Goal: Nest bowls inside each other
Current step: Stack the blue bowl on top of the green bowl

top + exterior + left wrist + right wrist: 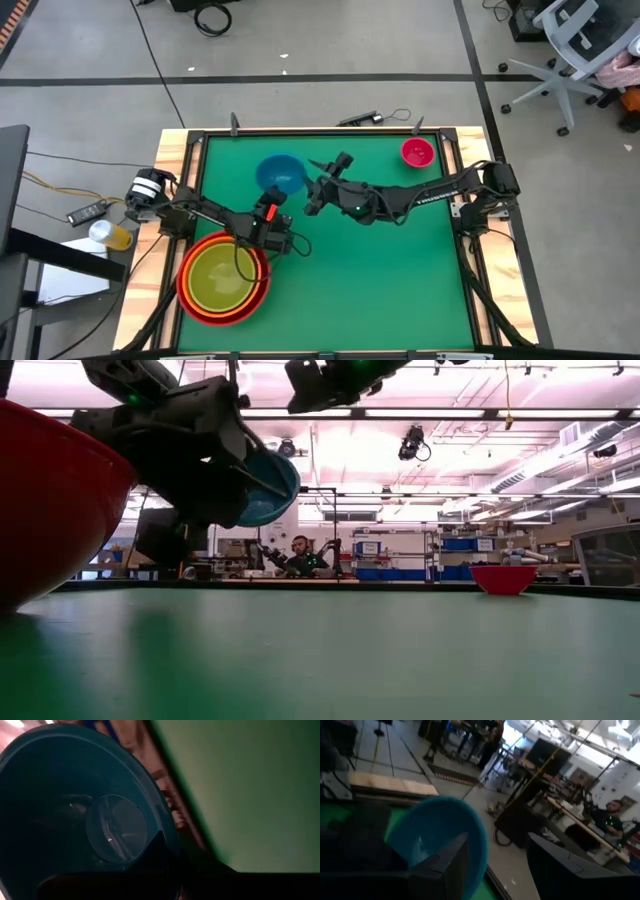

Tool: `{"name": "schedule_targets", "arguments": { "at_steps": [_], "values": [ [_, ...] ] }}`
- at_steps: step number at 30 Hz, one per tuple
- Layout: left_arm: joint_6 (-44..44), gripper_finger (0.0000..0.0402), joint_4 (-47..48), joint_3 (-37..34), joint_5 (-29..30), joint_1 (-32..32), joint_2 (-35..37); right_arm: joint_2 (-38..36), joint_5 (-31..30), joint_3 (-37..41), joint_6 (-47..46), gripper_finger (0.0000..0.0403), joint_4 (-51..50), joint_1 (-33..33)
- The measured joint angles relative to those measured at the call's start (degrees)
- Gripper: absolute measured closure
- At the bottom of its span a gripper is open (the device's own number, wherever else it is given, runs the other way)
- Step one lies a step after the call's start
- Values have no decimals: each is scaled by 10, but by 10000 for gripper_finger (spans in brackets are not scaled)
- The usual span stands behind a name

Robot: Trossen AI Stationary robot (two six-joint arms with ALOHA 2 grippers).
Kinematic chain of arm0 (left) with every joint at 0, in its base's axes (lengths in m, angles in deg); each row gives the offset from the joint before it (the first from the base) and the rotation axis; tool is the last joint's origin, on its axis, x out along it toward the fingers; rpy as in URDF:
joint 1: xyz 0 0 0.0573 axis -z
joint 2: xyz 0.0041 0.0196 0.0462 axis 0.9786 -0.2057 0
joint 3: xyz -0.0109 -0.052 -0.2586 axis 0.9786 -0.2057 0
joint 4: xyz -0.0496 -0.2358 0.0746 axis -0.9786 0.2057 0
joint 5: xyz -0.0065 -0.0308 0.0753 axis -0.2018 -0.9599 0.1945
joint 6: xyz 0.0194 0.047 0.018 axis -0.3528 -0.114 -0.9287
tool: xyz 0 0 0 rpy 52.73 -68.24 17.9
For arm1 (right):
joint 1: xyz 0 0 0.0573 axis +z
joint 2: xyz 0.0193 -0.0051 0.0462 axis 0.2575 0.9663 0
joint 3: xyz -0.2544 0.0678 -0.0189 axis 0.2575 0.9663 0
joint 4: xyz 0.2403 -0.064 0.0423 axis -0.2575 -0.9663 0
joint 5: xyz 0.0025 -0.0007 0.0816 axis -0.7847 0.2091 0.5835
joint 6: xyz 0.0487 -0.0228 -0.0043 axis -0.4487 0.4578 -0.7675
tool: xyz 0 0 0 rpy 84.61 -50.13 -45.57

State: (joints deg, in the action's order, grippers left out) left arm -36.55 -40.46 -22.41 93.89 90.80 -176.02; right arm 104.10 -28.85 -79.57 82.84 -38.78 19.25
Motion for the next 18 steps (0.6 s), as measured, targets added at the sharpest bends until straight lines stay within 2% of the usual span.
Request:
{"name": "schedule_targets", "arguments": {
  "at_steps": [3, 6, 11, 18],
  "values": [
    [-39, 386, -39, 0, 44, 11, 0, 1, -1, 0, -30, 201, -36, -15],
    [-89, 386, -70, 1, 71, 26, 0, 1, 26, 1, -86, 201, -72, -29],
    [-117, 386, -90, 1, 77, 34, 0, 1, 83, 1, -140, 201, -93, -42],
    [-120, 386, -96, 1, 76, 34, 0, 1, 86, 1, -169, 208, -107, -53]
  ]
}}
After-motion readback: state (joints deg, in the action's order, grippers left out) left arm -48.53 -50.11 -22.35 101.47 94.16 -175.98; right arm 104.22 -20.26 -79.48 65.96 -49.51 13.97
